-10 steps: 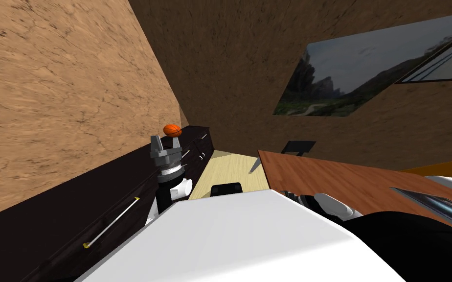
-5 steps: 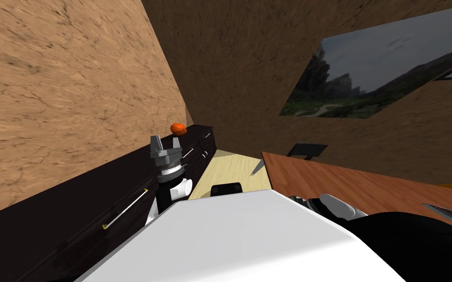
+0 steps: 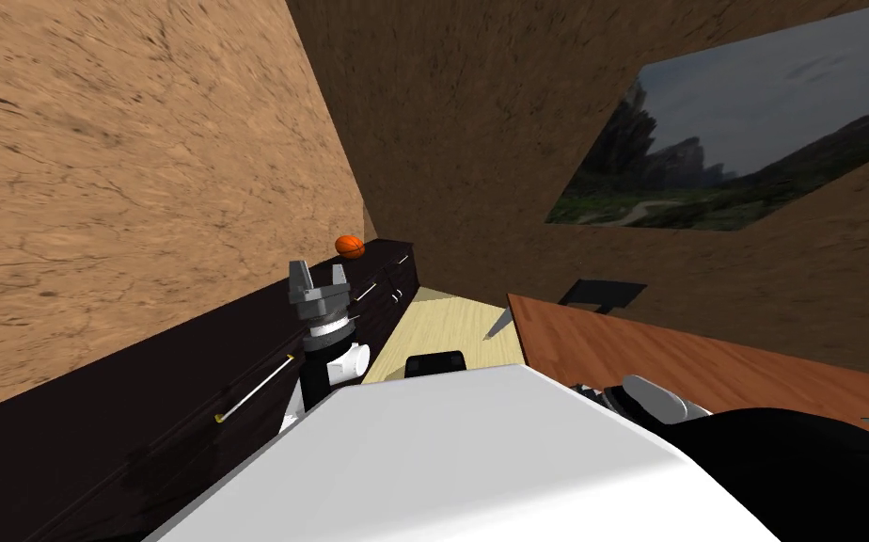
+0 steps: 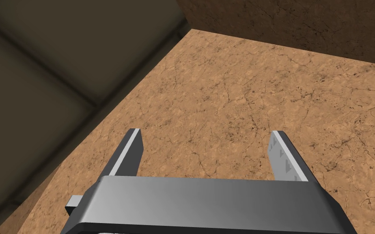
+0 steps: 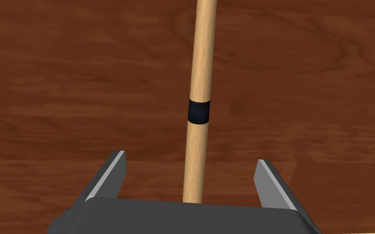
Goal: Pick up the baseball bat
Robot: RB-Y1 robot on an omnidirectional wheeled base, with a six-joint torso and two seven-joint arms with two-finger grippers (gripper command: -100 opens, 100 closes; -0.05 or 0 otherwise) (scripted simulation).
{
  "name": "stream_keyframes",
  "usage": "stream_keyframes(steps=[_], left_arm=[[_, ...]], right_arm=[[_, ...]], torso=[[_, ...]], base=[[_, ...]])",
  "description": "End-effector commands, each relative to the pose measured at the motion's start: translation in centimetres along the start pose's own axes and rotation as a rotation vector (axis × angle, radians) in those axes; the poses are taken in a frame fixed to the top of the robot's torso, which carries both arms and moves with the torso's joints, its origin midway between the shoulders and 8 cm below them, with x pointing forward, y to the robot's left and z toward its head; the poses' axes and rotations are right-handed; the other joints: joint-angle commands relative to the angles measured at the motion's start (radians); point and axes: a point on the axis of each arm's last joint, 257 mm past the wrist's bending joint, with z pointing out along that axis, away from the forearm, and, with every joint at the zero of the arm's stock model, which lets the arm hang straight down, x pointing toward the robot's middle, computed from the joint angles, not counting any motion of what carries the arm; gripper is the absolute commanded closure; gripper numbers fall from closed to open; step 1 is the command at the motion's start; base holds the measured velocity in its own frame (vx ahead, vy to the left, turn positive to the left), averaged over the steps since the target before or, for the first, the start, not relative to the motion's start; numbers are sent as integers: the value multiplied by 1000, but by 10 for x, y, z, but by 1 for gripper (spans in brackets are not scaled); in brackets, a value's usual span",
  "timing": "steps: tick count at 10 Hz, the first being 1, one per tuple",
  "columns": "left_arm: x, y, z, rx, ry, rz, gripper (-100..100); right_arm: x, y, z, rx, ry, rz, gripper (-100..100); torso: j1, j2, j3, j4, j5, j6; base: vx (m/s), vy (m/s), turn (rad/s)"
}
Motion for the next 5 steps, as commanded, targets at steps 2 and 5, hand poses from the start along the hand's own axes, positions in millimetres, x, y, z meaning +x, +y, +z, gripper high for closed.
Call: stream_keyframes(steps=[2,5], left_arm=[[0,0,0,0,0,0,0],[0,0,0,0,0,0,0]], right_arm=[[-2,19,9,1,-6,6,-100],[-7,59,23,-6,-22,24,-100]], torso=[[0,0,0,0,0,0],[-4,-4,-2,-1,-1,0]], base=[[18,-13,57],[74,-67,116]])
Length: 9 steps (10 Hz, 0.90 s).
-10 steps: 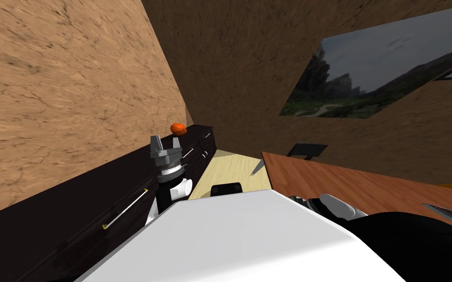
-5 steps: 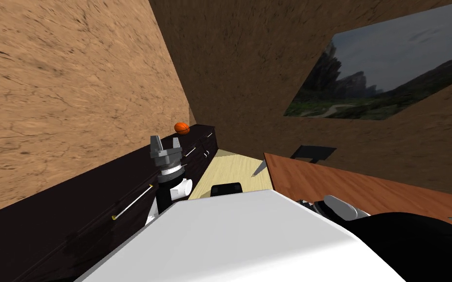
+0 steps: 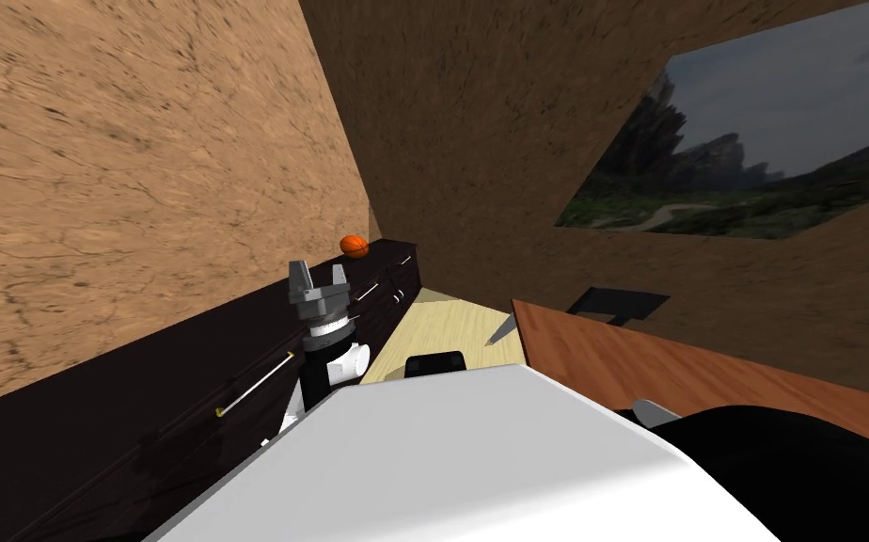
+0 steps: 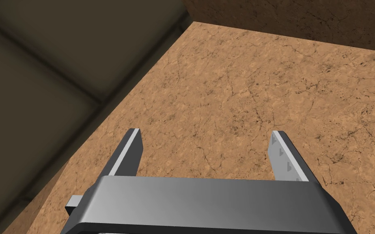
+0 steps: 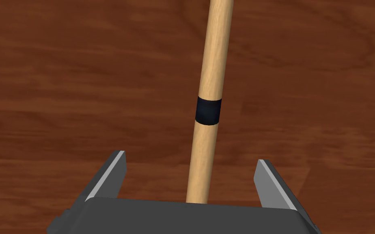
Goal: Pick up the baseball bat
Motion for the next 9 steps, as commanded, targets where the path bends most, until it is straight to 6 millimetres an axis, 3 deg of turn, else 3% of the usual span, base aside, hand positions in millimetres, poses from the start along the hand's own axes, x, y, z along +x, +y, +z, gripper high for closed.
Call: stream_keyframes(steps=[1,4,5,6,7,8,9], left_arm=[[0,0,0,0,0,0,0],[0,0,0,0,0,0,0],[0,0,0,0,0,0,0],[0,0,0,0,0,0,0],[0,0,0,0,0,0,0],[0,0,0,0,0,0,0],[0,0,0,0,0,0,0]], right_arm=[[2,8,1,10,3,5,-100],[-4,47,13,8,-11,30,-100],[-1,49,13,11,-4,33,-100],[-4,72,17,7,-8,50,-100],[-3,70,17,12,-5,50,-100],[-7,91,21,9,-11,68,-100],[-5,92,20,12,-6,70,-100]], torso=[[0,0,0,0,0,0],[2,2,1,0,1,0],[1,2,1,0,1,0],[2,2,1,0,1,0],[2,2,1,0,0,0],[-1,2,1,1,-2,0],[-4,1,1,1,-3,-1]], base=[[48,-40,46],[46,-41,86],[39,-39,55],[41,-43,102],[42,-39,55],[61,-37,124],[49,-42,48]])
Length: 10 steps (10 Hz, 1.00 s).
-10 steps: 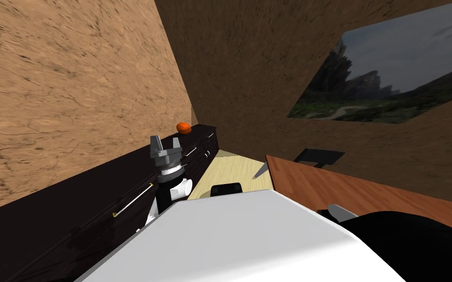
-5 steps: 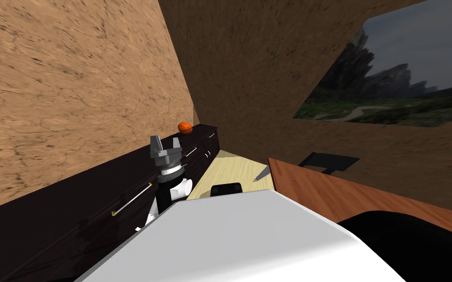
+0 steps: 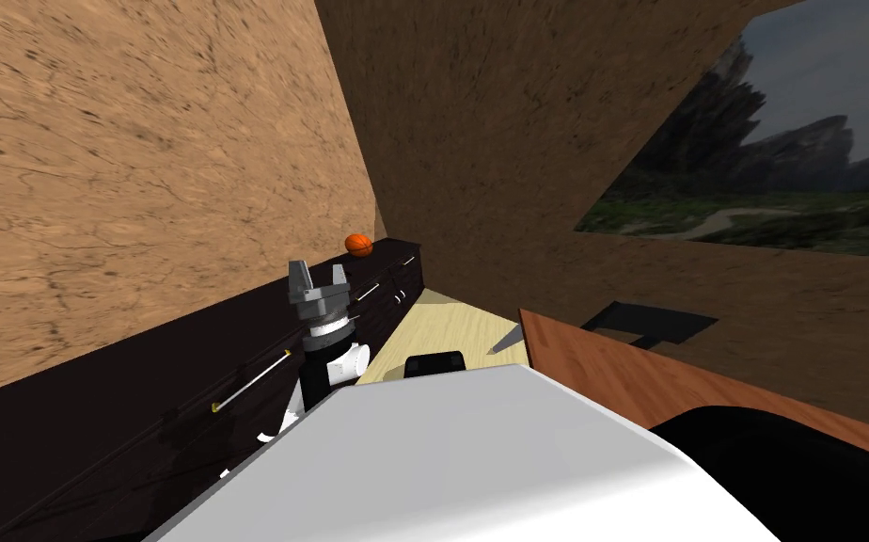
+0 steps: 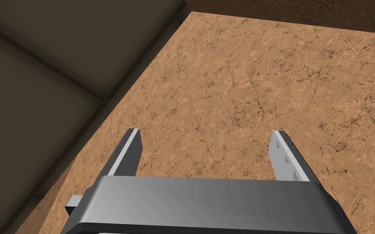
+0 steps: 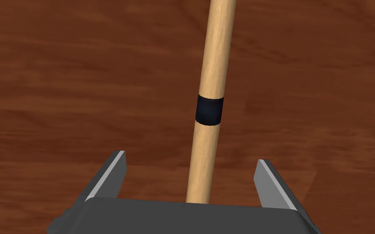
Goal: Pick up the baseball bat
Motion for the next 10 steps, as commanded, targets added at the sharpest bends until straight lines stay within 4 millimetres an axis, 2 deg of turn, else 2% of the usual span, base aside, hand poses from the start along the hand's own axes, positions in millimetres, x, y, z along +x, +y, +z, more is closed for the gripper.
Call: stream_keyframes(steps=[1,2,3,4,5,7,8,10], left_arm=[[0,0,0,0,0,0,0],[0,0,0,0,0,0,0],[0,0,0,0,0,0,0],[0,0,0,0,0,0,0],[0,0,0,0,0,0,0],[0,0,0,0,0,0,0],[0,0,0,0,0,0,0],[0,0,0,0,0,0,0]], right_arm=[[-1,24,2,2,-1,22,-100],[2,25,2,4,5,24,-100],[-1,45,3,3,2,45,-100],[1,47,3,4,8,48,-100],[-2,67,4,4,8,70,-100],[-2,65,5,3,9,69,-100],[-1,65,5,4,11,69,100],[-1,68,5,0,10,68,100]], torso=[[0,0,0,0,0,0],[-1,0,0,0,0,0],[-1,0,0,0,0,0],[-1,0,0,0,0,0],[0,1,0,0,0,0],[0,0,0,0,0,0],[1,1,1,0,0,0],[1,2,2,2,0,-1]], base=[[49,-58,94],[40,-51,58],[48,-52,100],[40,-45,55],[40,-37,112],[30,-34,31],[0,0,0],[-1,0,-6]])
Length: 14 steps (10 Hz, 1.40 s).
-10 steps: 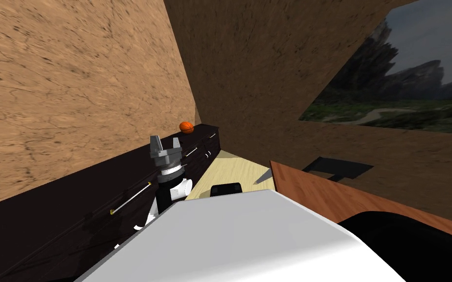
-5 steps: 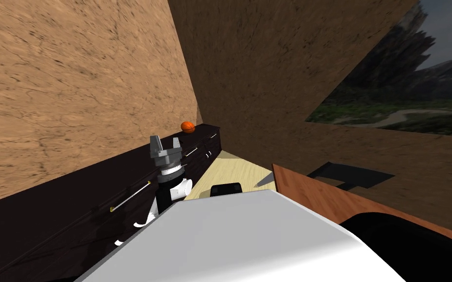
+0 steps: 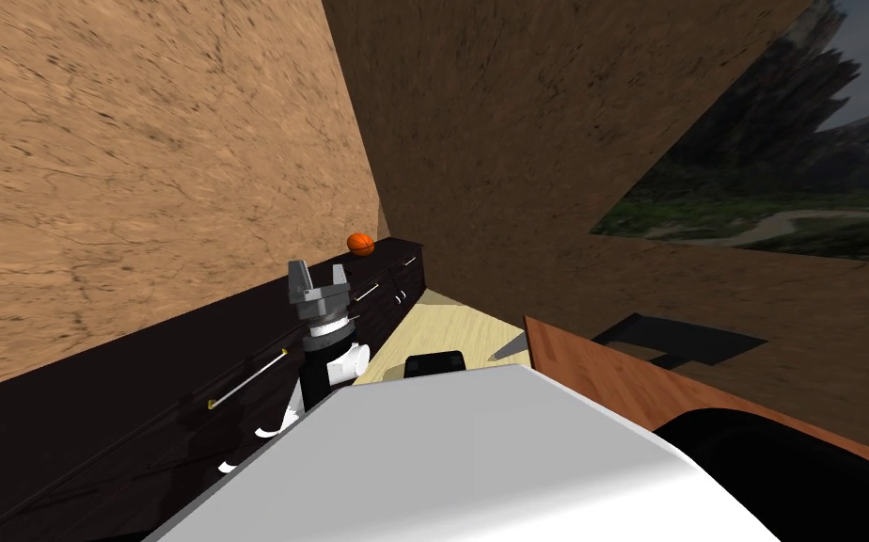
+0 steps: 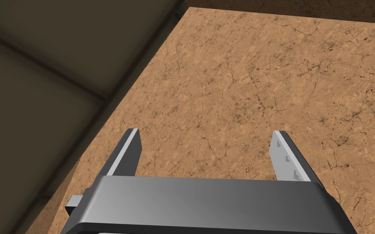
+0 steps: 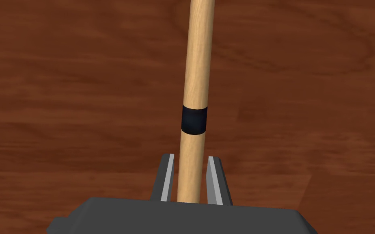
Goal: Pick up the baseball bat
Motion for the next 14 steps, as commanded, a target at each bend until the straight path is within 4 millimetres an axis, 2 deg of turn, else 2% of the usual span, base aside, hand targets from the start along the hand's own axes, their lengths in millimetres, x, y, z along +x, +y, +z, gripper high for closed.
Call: stream_keyframes(steps=[1,2,3,4,5,6,7,8,10,11,12,13,14], left_arm=[[0,0,0,0,0,0,0],[0,0,0,0,0,0,0],[0,0,0,0,0,0,0],[0,0,0,0,0,0,0],[0,0,0,0,0,0,0],[0,0,0,0,0,0,0],[0,0,0,0,0,0,0],[0,0,0,0,0,0,0],[0,0,0,0,0,0,0],[0,0,0,0,0,0,0],[0,0,0,0,0,0,0],[0,0,0,0,0,0,0],[0,0,0,0,0,0,0]], right_arm=[[0,0,0,0,0,0,100],[0,0,0,0,0,0,100],[0,0,0,0,0,0,0],[1,-20,-2,3,-2,-20,100],[5,-41,-4,13,8,-40,100],[0,-42,-3,3,-5,-44,100],[2,-63,-6,9,2,-62,100],[-1,-64,-6,3,-7,-65,100],[4,-103,-13,11,11,-95,100],[-3,-107,-13,2,-5,-101,100],[2,-123,-18,4,10,-111,100],[-4,-128,-18,1,-2,-116,100],[-1,-145,-24,5,11,-125,100]], torso=[[0,0,0,0,0,0],[0,0,0,0,0,0],[0,0,0,0,0,0],[0,0,0,0,0,0],[1,1,1,1,0,-1],[2,4,2,1,1,0],[3,4,3,1,0,0],[2,4,3,2,-2,0],[-1,4,2,1,-2,0],[1,4,3,1,-1,-1],[0,4,3,1,-2,-1],[0,5,3,1,-2,0],[-1,4,2,1,-2,0]], base=[[0,0,0],[0,0,0],[0,0,0],[-36,33,-102],[-78,66,-194],[-70,68,-67],[-58,69,-102],[-35,54,-52],[-54,63,-130],[-57,53,-52],[-63,53,-90],[-48,38,-68],[-56,37,-130]])
